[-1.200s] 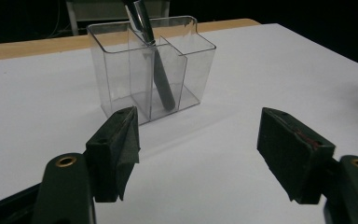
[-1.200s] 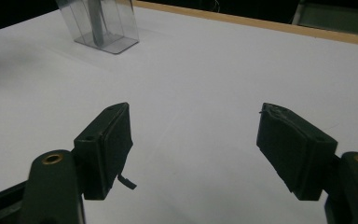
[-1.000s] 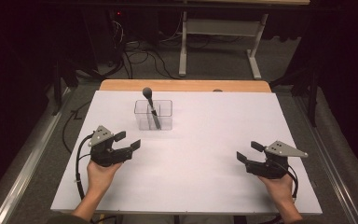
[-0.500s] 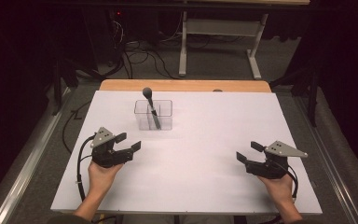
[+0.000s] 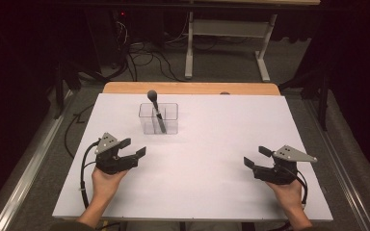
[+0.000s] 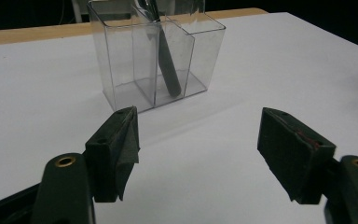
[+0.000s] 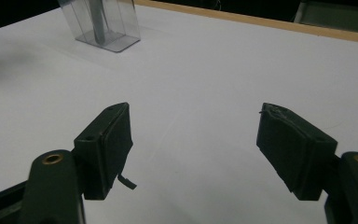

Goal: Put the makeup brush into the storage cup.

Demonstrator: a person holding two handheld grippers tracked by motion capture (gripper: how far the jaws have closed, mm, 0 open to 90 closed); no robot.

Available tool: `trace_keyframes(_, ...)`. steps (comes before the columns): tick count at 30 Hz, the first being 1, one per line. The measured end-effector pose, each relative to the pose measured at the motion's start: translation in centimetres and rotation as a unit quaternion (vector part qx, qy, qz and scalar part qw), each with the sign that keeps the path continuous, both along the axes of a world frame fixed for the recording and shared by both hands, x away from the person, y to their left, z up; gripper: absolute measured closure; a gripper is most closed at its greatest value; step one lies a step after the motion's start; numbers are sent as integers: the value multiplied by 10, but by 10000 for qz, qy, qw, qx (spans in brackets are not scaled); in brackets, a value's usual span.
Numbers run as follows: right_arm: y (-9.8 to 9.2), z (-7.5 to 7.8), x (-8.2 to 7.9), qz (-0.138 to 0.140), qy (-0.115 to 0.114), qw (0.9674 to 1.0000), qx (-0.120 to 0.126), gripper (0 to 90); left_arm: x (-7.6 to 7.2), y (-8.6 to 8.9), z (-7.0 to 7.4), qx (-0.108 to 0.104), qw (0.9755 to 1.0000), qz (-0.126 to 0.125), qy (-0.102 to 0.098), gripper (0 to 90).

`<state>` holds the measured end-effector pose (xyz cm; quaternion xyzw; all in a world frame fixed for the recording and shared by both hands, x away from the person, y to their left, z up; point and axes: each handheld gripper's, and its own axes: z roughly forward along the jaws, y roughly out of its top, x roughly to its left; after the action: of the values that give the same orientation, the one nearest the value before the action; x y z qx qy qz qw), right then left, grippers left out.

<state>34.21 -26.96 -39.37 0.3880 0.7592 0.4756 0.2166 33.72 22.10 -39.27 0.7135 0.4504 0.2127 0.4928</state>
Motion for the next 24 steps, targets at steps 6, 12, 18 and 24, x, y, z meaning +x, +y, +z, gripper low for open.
trace_keyframes(6,-1,0,0,-2,11,10000,23,280,0,-1,-2,23,10000,-10,19,294)
trace_keyframes(12,-2,1,-1,-14,-7,10000,68,280,-1,-4,-4,11,10000,-25,20,293)
trace_keyframes(18,-2,1,-2,-31,1,9999,101,280,-2,-3,-5,-19,10000,15,35,290)
trace_keyframes(24,-1,1,-1,1,12,10000,69,280,-3,-4,-4,-32,10000,24,-16,286)
